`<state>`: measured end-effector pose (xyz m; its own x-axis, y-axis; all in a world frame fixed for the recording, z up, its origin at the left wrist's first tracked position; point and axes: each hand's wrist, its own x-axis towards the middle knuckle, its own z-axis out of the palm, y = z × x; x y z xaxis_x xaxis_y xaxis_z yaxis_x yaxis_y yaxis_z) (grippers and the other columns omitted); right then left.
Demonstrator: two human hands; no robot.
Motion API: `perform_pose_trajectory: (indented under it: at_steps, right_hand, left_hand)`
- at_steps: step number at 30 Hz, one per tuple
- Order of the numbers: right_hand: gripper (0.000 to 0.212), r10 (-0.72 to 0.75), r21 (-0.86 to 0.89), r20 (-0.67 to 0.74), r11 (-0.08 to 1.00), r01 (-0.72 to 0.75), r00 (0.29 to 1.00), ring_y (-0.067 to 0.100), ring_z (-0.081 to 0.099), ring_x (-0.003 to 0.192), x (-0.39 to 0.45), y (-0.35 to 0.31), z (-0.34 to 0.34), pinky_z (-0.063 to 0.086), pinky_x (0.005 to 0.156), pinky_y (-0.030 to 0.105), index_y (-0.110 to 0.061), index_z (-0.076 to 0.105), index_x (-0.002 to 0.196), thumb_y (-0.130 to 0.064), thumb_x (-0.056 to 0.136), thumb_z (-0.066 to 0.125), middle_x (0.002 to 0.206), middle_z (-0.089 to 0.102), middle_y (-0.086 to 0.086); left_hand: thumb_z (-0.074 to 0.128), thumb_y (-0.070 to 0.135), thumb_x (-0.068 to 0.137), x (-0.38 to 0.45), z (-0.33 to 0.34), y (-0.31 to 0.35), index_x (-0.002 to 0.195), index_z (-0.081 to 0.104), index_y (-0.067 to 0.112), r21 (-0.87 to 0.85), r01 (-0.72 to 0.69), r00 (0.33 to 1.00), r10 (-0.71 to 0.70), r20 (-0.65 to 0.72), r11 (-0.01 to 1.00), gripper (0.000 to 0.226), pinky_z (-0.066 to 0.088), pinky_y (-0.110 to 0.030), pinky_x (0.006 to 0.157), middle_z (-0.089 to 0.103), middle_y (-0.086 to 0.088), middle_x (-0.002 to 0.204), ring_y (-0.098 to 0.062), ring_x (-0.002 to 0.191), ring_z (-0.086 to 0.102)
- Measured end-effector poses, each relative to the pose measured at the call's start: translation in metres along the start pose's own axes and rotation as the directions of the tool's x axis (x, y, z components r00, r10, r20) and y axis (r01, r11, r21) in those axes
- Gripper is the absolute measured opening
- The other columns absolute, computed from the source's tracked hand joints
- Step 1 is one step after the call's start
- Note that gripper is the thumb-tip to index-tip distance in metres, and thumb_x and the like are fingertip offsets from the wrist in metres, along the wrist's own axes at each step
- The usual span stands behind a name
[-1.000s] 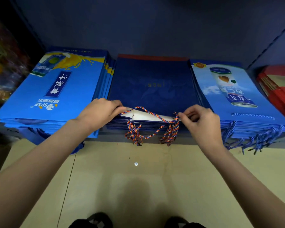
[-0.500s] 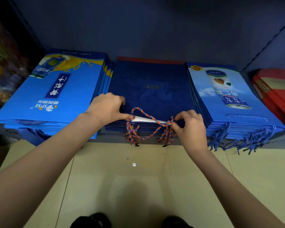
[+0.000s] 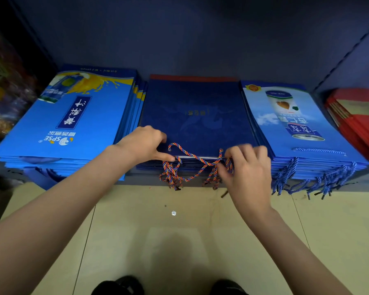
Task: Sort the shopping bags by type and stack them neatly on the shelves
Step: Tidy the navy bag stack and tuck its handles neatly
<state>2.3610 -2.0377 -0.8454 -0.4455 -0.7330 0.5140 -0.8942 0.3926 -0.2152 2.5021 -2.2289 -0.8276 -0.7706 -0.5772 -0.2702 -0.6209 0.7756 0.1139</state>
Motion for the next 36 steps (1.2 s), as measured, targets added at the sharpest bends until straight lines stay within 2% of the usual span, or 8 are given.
perform_pose_trajectory:
  at_steps: [2,5,10,17,25,29,33,36]
  right_hand:
    - [0.023,-0.085,0.059,-0.011,0.995,0.085,0.996,0.025,0.041,0.083,0.007,-0.025,-0.002,0.030,0.066,0.035,-0.014,0.063,0.081,-0.035,0.074,0.061,0.088,0.055,0.006]
    - [0.033,-0.185,0.025,0.109,0.983,0.183,0.977,0.023,0.035,0.083,0.017,-0.059,0.022,0.025,0.066,0.035,-0.012,0.064,0.071,-0.043,0.063,0.071,0.086,0.054,0.006]
    - [0.025,-0.159,-0.158,0.185,0.969,0.189,0.970,0.026,0.035,0.087,0.028,-0.070,0.047,0.027,0.070,0.037,-0.010,0.065,0.059,-0.025,0.053,0.085,0.088,0.057,0.007]
    - [0.039,-0.143,-0.167,0.158,0.971,0.170,0.977,0.026,0.037,0.095,0.012,-0.055,0.045,0.026,0.079,0.042,-0.009,0.067,0.057,-0.042,0.048,0.084,0.095,0.059,0.008]
    - [0.011,-0.025,0.049,0.067,0.999,0.022,0.997,0.023,0.036,0.097,0.007,-0.085,0.057,0.028,0.083,0.037,-0.012,0.067,0.057,-0.023,0.061,0.066,0.097,0.059,0.004]
    - [0.009,-0.229,0.212,0.181,0.959,0.189,0.956,0.023,0.038,0.097,-0.032,-0.106,0.049,0.030,0.084,0.036,-0.010,0.066,0.060,-0.018,0.059,0.067,0.096,0.059,0.003]
    - [0.021,-0.233,0.179,0.279,0.966,0.188,0.932,0.020,0.041,0.093,-0.041,-0.070,0.044,0.044,0.077,0.036,-0.020,0.069,0.061,-0.038,0.067,0.060,0.093,0.059,-0.001]
    - [0.029,-0.122,0.293,0.269,0.955,0.039,0.956,0.021,0.043,0.093,-0.029,-0.041,0.030,0.036,0.079,0.033,-0.019,0.068,0.073,-0.044,0.079,0.053,0.097,0.055,0.002]
  left_hand:
    - [0.061,0.060,0.077,-0.001,0.000,-0.008,0.123,0.057,0.017,-0.035,-0.034,0.999,0.035,0.033,0.999,0.063,0.045,-0.032,0.084,0.064,-0.006,0.112,-0.026,0.104,0.058]
    - [0.061,0.054,0.081,-0.003,0.000,-0.017,0.127,0.056,0.022,-0.063,-0.084,0.995,0.087,0.054,0.994,0.056,0.045,-0.030,0.090,0.063,0.000,0.121,-0.022,0.112,0.056]
    - [0.054,0.051,0.087,-0.007,0.002,-0.019,0.128,0.057,0.022,-0.063,-0.115,0.993,0.116,0.024,0.991,0.050,0.045,-0.033,0.092,0.064,0.000,0.121,-0.021,0.112,0.057]
    - [0.045,0.049,0.093,-0.012,0.000,-0.018,0.130,0.055,0.020,-0.053,-0.117,0.993,0.117,-0.006,0.992,0.048,0.045,-0.034,0.093,0.064,-0.004,0.121,-0.024,0.112,0.057]
    - [0.042,0.053,0.092,-0.017,0.003,-0.015,0.119,0.061,0.018,-0.034,-0.047,0.999,0.047,-0.022,0.998,0.048,0.047,-0.035,0.083,0.067,-0.009,0.106,-0.029,0.100,0.059]
    - [0.043,0.055,0.091,-0.012,0.006,-0.017,0.106,0.067,0.012,-0.111,0.031,1.000,-0.031,0.003,0.993,0.051,0.047,-0.037,0.082,0.068,-0.011,0.098,-0.029,0.096,0.059]
    - [0.054,0.057,0.083,-0.012,0.004,-0.019,0.114,0.062,0.012,-0.114,0.029,0.999,-0.024,0.049,0.993,0.055,0.046,-0.035,0.085,0.066,-0.009,0.106,-0.027,0.102,0.056]
    - [0.053,0.053,0.086,-0.014,0.005,-0.016,0.121,0.058,0.012,-0.100,0.027,0.997,-0.020,0.068,0.995,0.054,0.045,-0.039,0.090,0.064,-0.010,0.112,-0.028,0.107,0.054]
